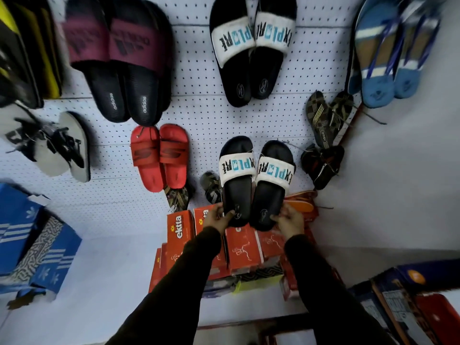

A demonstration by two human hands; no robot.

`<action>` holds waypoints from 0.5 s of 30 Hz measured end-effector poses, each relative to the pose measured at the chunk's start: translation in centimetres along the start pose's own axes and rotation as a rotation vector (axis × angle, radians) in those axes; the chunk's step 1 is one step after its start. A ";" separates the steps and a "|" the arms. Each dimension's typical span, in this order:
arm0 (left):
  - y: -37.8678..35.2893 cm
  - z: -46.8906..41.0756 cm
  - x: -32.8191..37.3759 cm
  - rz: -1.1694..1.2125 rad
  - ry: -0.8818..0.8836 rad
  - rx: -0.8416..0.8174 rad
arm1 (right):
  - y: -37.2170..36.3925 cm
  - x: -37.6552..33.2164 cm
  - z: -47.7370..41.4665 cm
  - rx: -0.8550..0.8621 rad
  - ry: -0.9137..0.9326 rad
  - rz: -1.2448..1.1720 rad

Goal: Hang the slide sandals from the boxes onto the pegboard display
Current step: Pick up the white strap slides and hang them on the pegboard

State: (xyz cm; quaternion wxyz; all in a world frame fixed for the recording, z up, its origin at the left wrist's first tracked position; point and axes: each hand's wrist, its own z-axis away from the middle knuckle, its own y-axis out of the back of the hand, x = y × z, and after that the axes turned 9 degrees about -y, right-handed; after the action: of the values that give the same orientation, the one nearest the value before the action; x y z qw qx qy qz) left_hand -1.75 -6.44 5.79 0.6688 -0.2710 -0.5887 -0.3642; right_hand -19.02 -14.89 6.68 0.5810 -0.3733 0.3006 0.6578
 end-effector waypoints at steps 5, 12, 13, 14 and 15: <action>0.1 -1.5 5.7 0.081 -0.151 0.043 | -1.3 -6.3 1.2 -0.016 0.203 0.009; 0.2 -2.9 13.6 0.199 -0.349 0.114 | -2.6 -15.0 3.5 -0.028 0.406 -0.050; 0.2 -3.0 14.7 0.219 -0.375 0.112 | -2.6 -16.2 3.9 -0.035 0.429 -0.059; 0.2 -3.2 15.8 0.228 -0.397 0.116 | -2.6 -17.5 4.2 -0.047 0.450 -0.077; 0.1 -3.2 16.9 0.230 -0.418 0.112 | -2.6 -18.7 4.6 -0.062 0.472 -0.092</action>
State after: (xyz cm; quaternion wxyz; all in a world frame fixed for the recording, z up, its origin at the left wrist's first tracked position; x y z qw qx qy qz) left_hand 0.99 -11.77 21.95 0.5835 -0.3683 -0.6989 -0.1885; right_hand -16.19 -20.77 24.99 0.5124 -0.5475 0.3905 0.5340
